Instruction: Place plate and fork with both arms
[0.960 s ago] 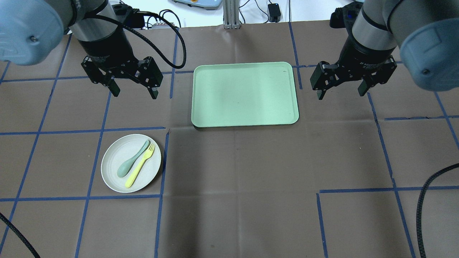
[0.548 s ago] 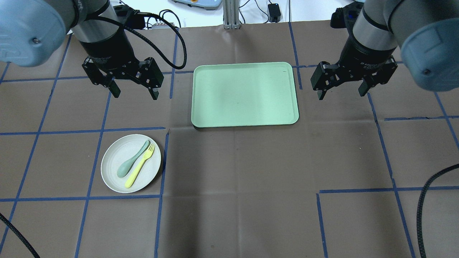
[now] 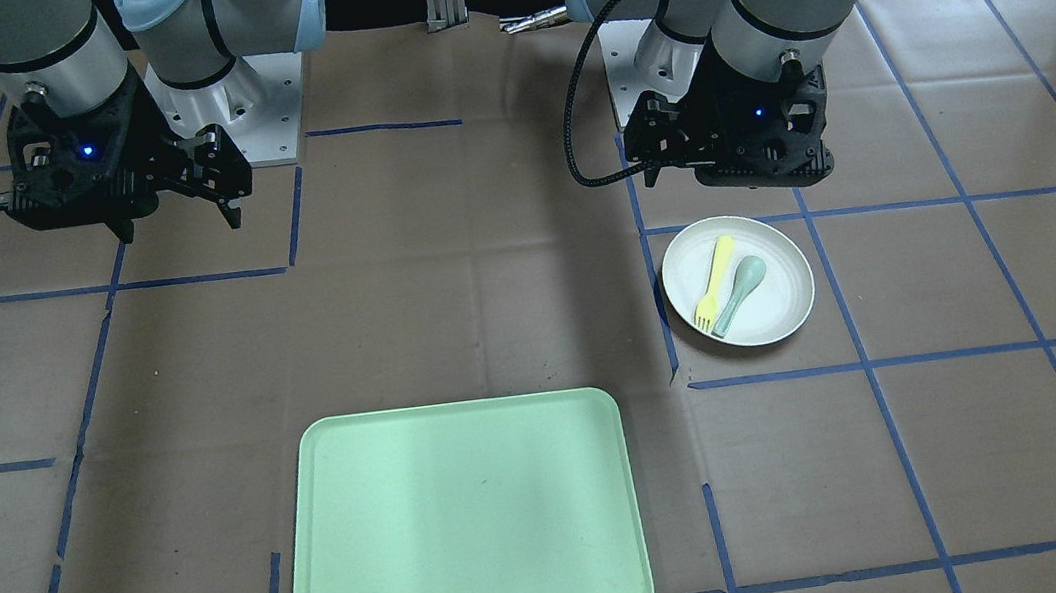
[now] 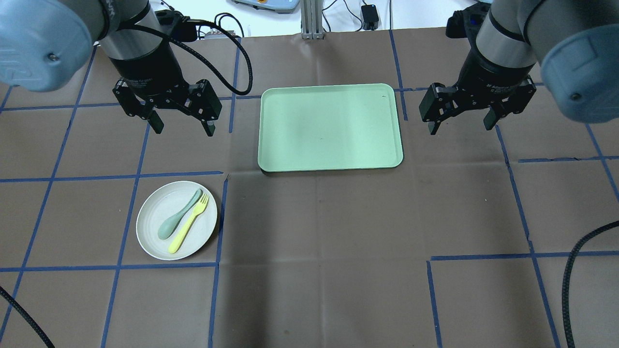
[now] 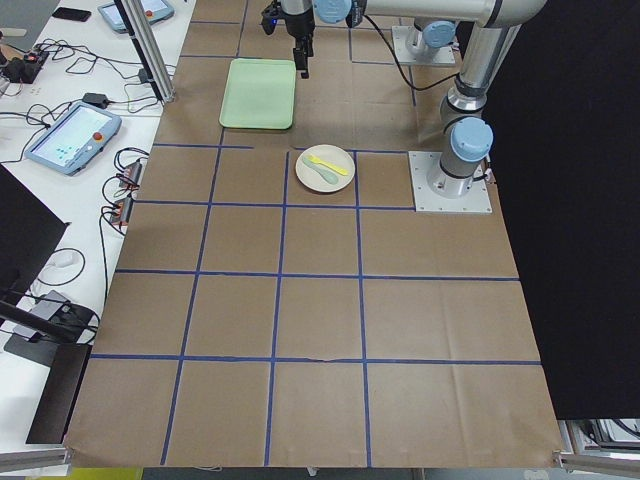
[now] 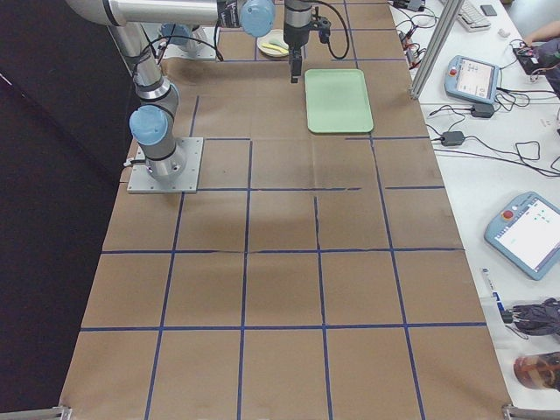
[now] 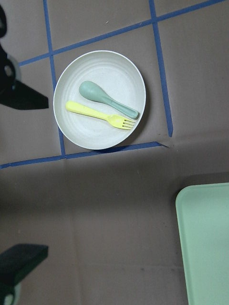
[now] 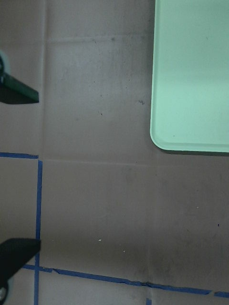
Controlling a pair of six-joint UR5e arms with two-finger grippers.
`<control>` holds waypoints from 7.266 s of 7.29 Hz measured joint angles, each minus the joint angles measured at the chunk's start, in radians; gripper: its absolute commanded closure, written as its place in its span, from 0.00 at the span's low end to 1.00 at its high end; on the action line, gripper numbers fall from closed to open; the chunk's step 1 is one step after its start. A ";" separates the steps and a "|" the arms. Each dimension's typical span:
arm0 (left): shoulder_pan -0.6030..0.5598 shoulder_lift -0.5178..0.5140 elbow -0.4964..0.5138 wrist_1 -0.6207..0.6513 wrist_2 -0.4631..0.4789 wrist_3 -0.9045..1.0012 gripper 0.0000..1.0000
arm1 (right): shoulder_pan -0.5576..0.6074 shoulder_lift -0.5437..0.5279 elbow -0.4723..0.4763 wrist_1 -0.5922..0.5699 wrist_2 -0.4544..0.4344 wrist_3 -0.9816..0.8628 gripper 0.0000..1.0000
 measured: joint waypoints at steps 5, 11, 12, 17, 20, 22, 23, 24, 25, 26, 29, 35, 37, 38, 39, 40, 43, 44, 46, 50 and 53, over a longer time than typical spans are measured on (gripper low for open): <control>-0.001 0.016 -0.010 -0.011 -0.001 0.005 0.00 | 0.000 0.001 0.000 0.001 0.000 0.000 0.00; 0.143 0.014 -0.234 0.176 -0.010 0.370 0.01 | 0.001 -0.001 0.000 0.001 0.000 0.000 0.00; 0.204 0.014 -0.314 0.254 -0.013 0.492 0.01 | 0.001 -0.001 0.000 0.001 0.000 0.000 0.00; 0.434 -0.139 -0.443 0.407 -0.044 0.916 0.01 | 0.001 0.000 0.000 0.002 0.000 0.000 0.00; 0.464 -0.223 -0.445 0.468 -0.081 0.957 0.01 | 0.001 0.000 0.000 0.002 0.000 0.000 0.00; 0.468 -0.244 -0.447 0.491 -0.083 0.959 0.14 | 0.000 0.000 0.000 0.002 0.000 0.000 0.00; 0.470 -0.259 -0.447 0.497 -0.084 0.958 0.45 | 0.001 0.000 0.000 0.002 0.000 0.000 0.00; 0.472 -0.270 -0.445 0.499 -0.084 0.955 0.74 | 0.001 0.001 0.000 0.002 0.000 0.000 0.00; 0.473 -0.276 -0.445 0.499 -0.083 0.952 0.89 | 0.001 0.000 0.000 0.003 0.000 0.000 0.00; 0.474 -0.279 -0.445 0.499 -0.082 0.950 0.96 | 0.001 0.000 0.000 0.003 0.000 0.000 0.00; 0.475 -0.279 -0.441 0.499 -0.083 0.949 1.00 | 0.000 0.000 0.000 0.003 0.000 0.000 0.00; 0.349 -0.222 -0.412 0.495 -0.353 0.567 1.00 | 0.000 0.000 0.000 0.003 0.000 0.000 0.00; 0.189 -0.250 -0.299 0.501 -0.363 0.305 1.00 | 0.000 0.000 0.000 0.003 0.000 0.000 0.00; 0.118 -0.295 -0.226 0.502 -0.356 0.208 1.00 | 0.000 0.000 0.000 0.003 0.000 0.000 0.00; 0.060 -0.357 -0.150 0.505 -0.346 0.124 1.00 | 0.000 -0.001 0.000 0.002 0.000 0.000 0.00; 0.020 -0.429 -0.068 0.509 -0.343 0.054 1.00 | -0.001 -0.001 0.000 0.003 0.000 0.000 0.00; -0.031 -0.632 0.180 0.532 -0.349 -0.070 0.98 | 0.000 0.001 0.000 0.003 0.000 0.000 0.00; -0.038 -0.678 0.245 0.533 -0.350 -0.080 0.91 | 0.000 0.000 0.000 0.003 0.000 0.000 0.00; -0.042 -0.714 0.295 0.530 -0.346 -0.083 0.42 | 0.000 0.000 0.001 0.003 0.000 0.000 0.00; -0.028 -0.641 0.215 0.485 -0.334 -0.070 0.00 | -0.001 0.000 0.001 0.003 -0.002 0.000 0.00; -0.013 -0.358 0.087 0.286 -0.198 -0.066 0.00 | -0.001 0.000 0.001 0.003 -0.001 0.000 0.00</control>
